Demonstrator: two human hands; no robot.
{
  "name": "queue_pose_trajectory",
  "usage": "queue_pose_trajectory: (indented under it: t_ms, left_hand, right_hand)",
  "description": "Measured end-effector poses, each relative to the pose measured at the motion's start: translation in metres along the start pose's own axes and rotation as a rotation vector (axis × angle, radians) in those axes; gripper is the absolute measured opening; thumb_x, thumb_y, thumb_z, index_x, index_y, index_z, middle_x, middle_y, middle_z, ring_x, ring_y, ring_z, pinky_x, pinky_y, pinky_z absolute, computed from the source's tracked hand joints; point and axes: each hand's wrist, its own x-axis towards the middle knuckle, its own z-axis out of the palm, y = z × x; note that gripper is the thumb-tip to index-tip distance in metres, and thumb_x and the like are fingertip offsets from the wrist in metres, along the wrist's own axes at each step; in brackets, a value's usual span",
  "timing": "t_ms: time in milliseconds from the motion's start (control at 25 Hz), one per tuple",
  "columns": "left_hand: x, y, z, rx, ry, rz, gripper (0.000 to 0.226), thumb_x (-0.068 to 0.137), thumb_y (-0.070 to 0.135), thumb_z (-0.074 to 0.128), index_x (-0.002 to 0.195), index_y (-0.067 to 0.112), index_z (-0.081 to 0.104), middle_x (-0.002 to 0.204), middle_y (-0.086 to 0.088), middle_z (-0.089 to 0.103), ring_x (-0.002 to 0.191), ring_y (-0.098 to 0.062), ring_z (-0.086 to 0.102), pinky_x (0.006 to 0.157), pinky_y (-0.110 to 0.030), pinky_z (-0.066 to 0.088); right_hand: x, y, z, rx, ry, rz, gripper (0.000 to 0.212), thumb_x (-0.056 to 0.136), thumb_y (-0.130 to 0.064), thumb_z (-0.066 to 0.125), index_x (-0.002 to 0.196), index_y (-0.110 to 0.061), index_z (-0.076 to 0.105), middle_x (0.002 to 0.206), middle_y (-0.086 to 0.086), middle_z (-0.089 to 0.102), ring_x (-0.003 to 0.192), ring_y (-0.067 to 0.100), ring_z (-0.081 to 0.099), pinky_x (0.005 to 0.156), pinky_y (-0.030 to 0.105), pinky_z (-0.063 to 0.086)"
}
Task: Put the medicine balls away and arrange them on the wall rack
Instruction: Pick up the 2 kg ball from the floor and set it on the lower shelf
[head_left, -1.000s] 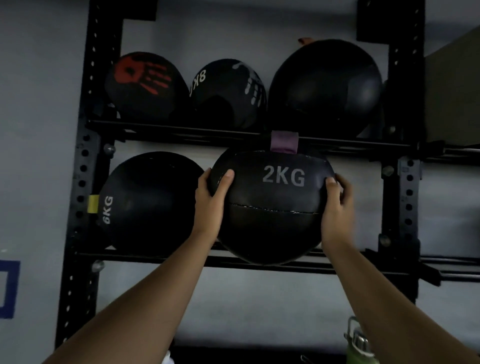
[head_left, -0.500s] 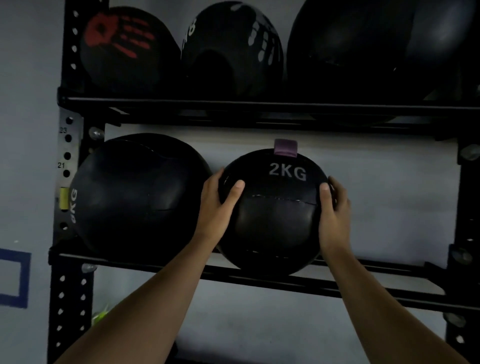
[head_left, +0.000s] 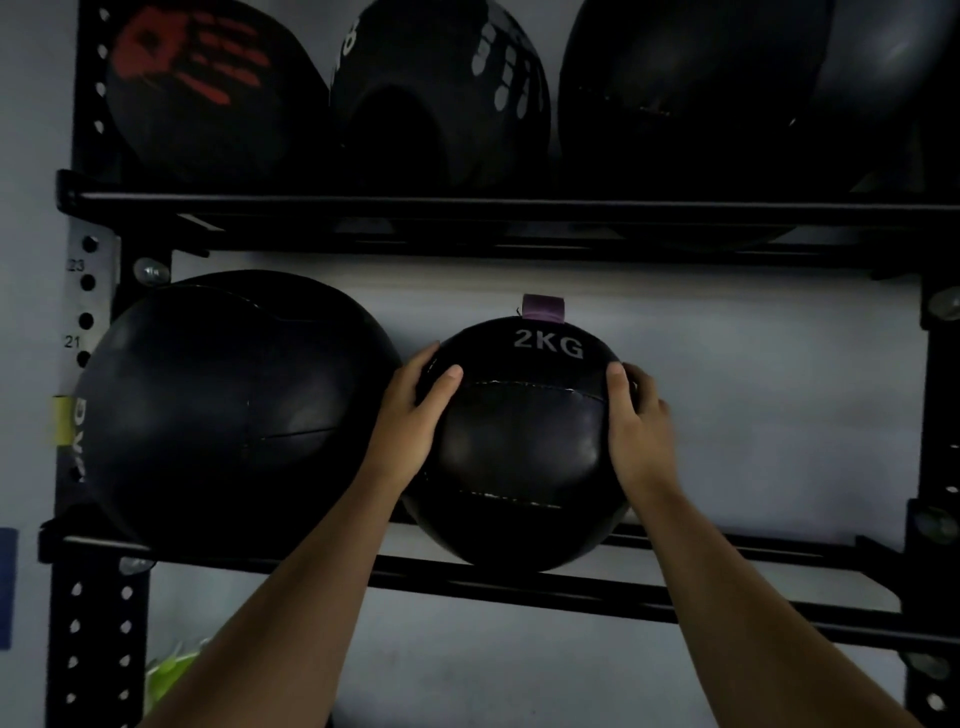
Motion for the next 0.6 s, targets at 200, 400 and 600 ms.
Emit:
queue_pose_trajectory:
  t_ms: [200, 400, 600]
  left_hand:
    - [-0.008, 0.015, 0.000, 0.138, -0.037, 0.024, 0.046, 0.109, 0.043, 0.051, 0.155, 0.039, 0.052, 0.167, -0.001, 0.042, 0.158, -0.021, 0.035, 0.132, -0.048, 0.027]
    - [-0.021, 0.039, -0.008, 0.338, -0.144, 0.030, 0.053, 0.112, 0.045, 0.041, 0.163, 0.034, 0.040, 0.172, -0.007, 0.033, 0.160, -0.032, 0.029, 0.132, -0.051, 0.024]
    - [-0.032, 0.074, -0.011, 0.411, -0.238, 0.057, 0.056, 0.108, 0.051, 0.047, 0.160, 0.031, 0.045, 0.169, -0.006, 0.037, 0.158, -0.031, 0.031, 0.128, -0.056, 0.029]
  right_hand:
    - [-0.006, -0.022, -0.012, -0.360, -0.131, 0.097, 0.071, 0.103, -0.066, 0.019, 0.162, -0.028, 0.030, 0.152, 0.025, 0.046, 0.139, 0.045, 0.046, 0.114, 0.053, 0.036]
    - [-0.033, -0.056, -0.048, -0.468, -0.245, 0.109, 0.062, 0.106, -0.057, 0.035, 0.155, -0.020, 0.041, 0.147, 0.022, 0.054, 0.131, 0.042, 0.054, 0.104, 0.045, 0.046]
    - [-0.062, -0.096, -0.063, -0.545, -0.216, 0.010, 0.053, 0.101, -0.054, 0.049, 0.146, -0.026, 0.052, 0.131, 0.013, 0.064, 0.118, 0.033, 0.063, 0.089, 0.036, 0.048]
